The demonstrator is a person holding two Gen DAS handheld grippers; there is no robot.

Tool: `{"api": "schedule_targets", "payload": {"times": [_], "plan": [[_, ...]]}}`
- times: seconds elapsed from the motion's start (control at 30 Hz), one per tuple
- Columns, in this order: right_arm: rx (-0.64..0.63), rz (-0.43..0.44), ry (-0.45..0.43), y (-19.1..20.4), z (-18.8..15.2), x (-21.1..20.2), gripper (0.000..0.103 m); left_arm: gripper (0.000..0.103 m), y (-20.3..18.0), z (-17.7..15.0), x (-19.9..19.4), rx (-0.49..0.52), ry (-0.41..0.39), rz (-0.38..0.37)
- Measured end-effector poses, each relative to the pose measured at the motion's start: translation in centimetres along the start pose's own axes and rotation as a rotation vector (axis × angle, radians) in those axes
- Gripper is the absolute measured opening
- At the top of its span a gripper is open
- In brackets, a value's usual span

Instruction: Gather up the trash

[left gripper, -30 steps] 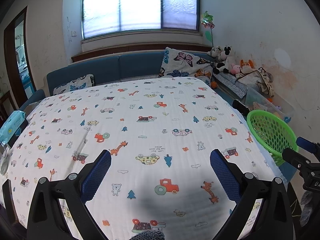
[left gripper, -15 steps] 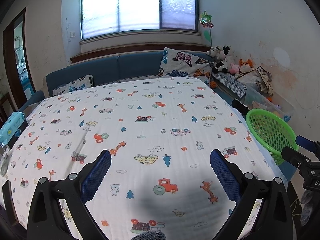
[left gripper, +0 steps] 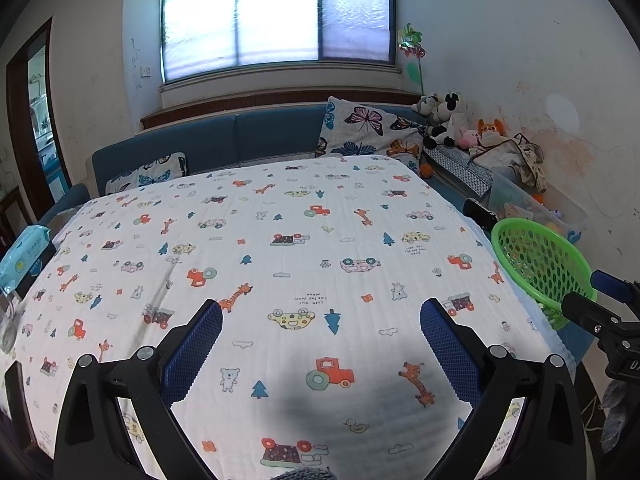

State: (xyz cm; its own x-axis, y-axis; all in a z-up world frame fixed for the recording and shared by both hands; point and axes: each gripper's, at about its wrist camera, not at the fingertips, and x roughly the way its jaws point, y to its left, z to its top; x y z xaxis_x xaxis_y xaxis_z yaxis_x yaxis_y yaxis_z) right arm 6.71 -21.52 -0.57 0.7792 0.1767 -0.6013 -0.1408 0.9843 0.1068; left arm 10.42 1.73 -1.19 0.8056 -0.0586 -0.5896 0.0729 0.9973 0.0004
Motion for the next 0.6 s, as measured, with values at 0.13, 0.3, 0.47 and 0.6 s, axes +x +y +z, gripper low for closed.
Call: {"api": "schedule_targets", "payload": {"times": [0.13, 0.3, 0.47, 0.6], "plan": [[0.001, 0.001, 0.001, 0.00, 0.02, 0.02, 0.099, 0.096, -0.04, -0.06, 0.04, 0.005, 0.000, 0.000], [0.000, 0.002, -0.001, 0.06, 0.01, 0.02, 0.099, 0.096, -0.05, -0.06, 0.07, 0.011, 0.004, -0.009], [0.001, 0.004, 0.001, 0.07, -0.02, 0.04, 0.099, 0.096, -0.05, -0.04, 0.08, 0.010, 0.004, -0.007], [0.000, 0.005, 0.003, 0.16, -0.04, 0.13, 0.099, 0.096, 0.14, -0.06, 0.12, 0.004, 0.005, -0.004]]}}
